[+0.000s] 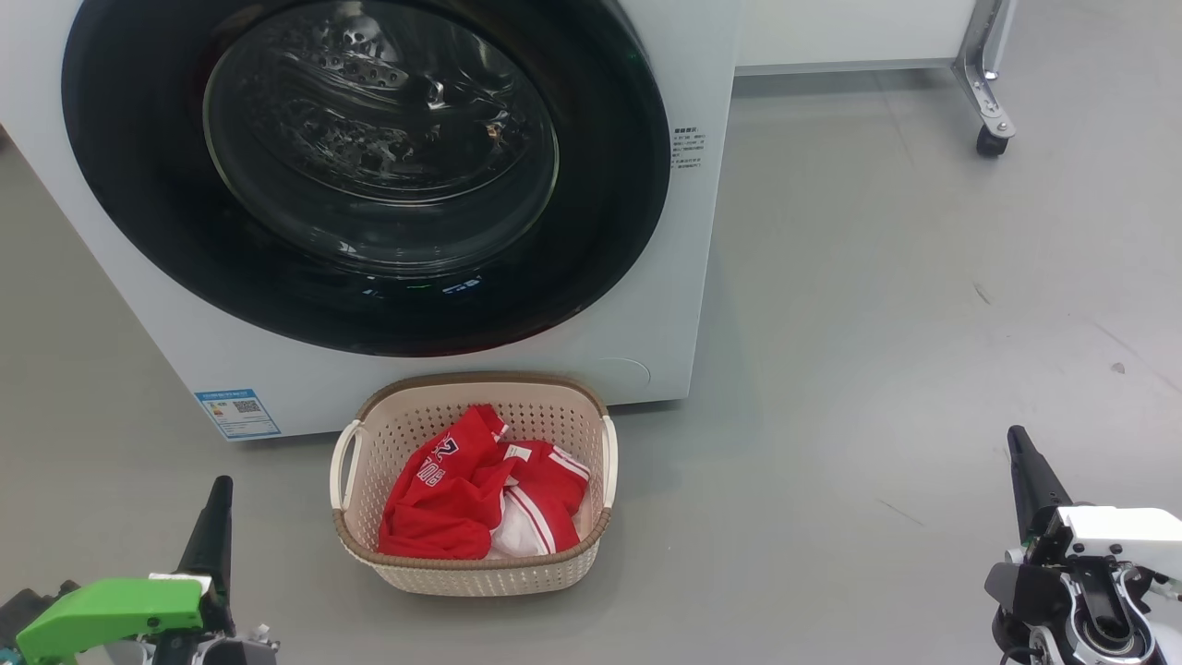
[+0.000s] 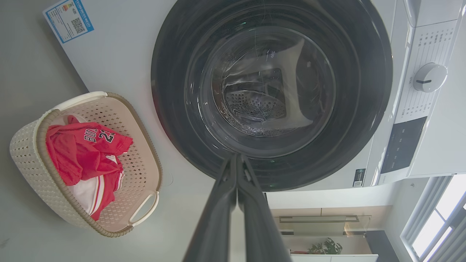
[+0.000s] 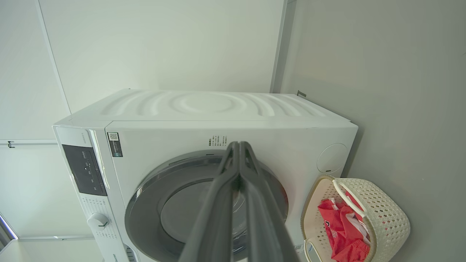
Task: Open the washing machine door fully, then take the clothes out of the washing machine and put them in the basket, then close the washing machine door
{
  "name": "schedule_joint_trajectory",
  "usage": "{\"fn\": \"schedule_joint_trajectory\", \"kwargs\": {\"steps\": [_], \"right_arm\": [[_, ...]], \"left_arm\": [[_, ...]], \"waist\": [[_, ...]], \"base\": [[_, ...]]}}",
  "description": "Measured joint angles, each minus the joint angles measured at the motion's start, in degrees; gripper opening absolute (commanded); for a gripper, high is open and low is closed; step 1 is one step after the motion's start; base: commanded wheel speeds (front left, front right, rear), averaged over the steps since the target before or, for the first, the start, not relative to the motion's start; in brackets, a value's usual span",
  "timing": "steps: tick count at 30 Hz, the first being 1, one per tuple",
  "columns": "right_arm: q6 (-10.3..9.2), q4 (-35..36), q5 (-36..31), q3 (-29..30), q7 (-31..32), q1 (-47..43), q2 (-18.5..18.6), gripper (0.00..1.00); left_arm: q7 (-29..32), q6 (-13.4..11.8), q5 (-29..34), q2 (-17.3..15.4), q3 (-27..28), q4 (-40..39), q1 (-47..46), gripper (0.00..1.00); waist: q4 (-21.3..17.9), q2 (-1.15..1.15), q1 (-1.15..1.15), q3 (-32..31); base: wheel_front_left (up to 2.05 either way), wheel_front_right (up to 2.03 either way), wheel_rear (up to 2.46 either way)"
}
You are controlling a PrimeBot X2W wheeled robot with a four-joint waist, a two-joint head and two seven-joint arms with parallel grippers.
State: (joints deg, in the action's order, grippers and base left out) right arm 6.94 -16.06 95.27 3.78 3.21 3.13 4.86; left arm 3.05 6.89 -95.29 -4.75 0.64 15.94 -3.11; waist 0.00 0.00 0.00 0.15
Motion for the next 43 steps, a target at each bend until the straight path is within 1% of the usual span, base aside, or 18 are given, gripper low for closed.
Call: {"fn": "schedule_joint_trajectory", "kwargs": {"steps": [43], "right_arm": [[0.0, 0.1, 0.0, 0.4, 0.0, 0.0, -0.3, 0.0]], "left_arm": [[0.4, 0.0, 0.0, 0.2, 0.4, -0.2, 0.0, 0.0]], "waist": [[0.0, 0.0, 0.0, 0.0]], "base": [[0.0, 0.0, 0.0]]}}
